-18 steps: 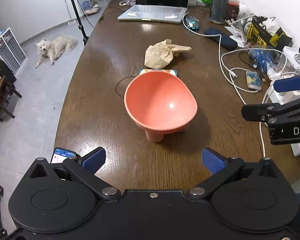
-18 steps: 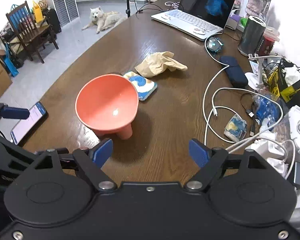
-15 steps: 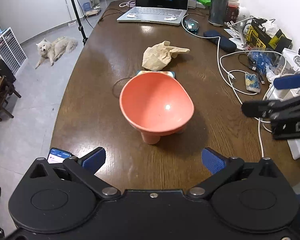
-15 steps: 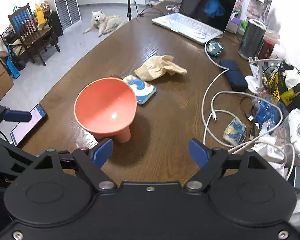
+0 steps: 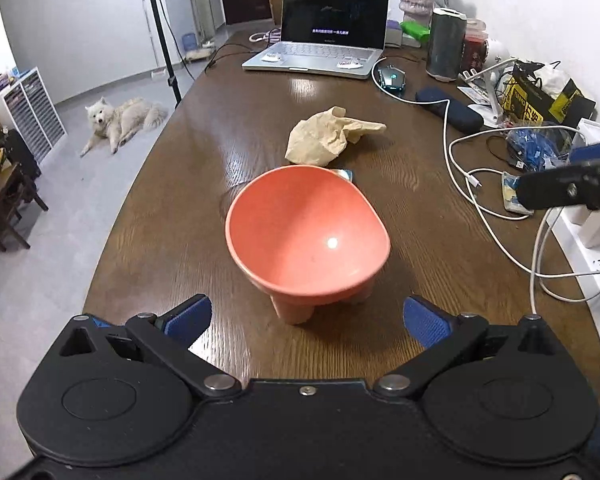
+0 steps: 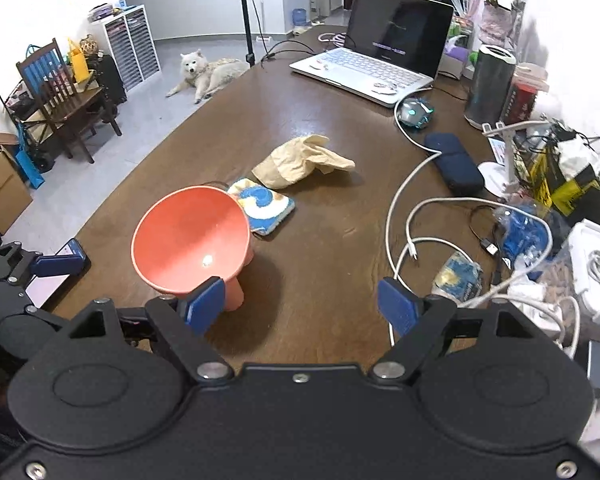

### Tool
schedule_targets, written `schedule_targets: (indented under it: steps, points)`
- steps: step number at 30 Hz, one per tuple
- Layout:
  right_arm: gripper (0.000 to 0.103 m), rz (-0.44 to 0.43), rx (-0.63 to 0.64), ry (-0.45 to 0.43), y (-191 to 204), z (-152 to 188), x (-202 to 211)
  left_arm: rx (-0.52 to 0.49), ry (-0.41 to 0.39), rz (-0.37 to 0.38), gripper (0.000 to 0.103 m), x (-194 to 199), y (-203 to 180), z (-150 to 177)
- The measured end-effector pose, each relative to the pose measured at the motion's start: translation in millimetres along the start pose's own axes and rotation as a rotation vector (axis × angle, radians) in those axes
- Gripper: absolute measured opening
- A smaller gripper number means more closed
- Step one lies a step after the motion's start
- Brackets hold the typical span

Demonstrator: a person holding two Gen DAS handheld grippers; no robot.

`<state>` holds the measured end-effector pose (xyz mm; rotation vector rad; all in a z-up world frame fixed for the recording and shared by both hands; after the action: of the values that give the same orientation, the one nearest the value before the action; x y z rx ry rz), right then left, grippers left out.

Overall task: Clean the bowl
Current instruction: 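Move the left gripper toward the orange footed bowl and grasp its base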

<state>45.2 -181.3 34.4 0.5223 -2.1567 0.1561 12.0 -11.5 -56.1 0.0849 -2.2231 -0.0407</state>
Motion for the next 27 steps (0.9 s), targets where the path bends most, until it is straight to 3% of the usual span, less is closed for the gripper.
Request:
schedule_targets:
  steps: [12, 15, 21, 27]
  points:
    - [0.086, 0.045, 0.058, -0.001, -2, 6, -9, 0.084, -0.06, -0.011, 0.103, -63, 8, 40]
    - [0.086, 0.058, 0.054, 0.004, -7, 7, -7, 0.093, -0.077, -0.006, 0.103, -70, 7, 37]
    - [0.086, 0.067, 0.046, 0.043, -17, 12, -11, 0.184, -0.111, -0.061, 0.103, -86, 0, 33]
    - [0.086, 0.087, 0.08, 0.092, -25, 15, -18, 0.209, -0.143, -0.102, 0.103, -92, -14, 30]
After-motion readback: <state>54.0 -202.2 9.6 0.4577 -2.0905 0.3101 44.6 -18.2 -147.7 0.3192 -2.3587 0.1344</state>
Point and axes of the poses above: each gripper's, at about its wrist camera, not at the fingertips, and x roughly against the way its jaws point, y to its left, z to its underside, the point moved 1 cm from there along -x, roughly the way its jaws point, and after that the axes turned 2 degrees about y, right-handed, at the moved point
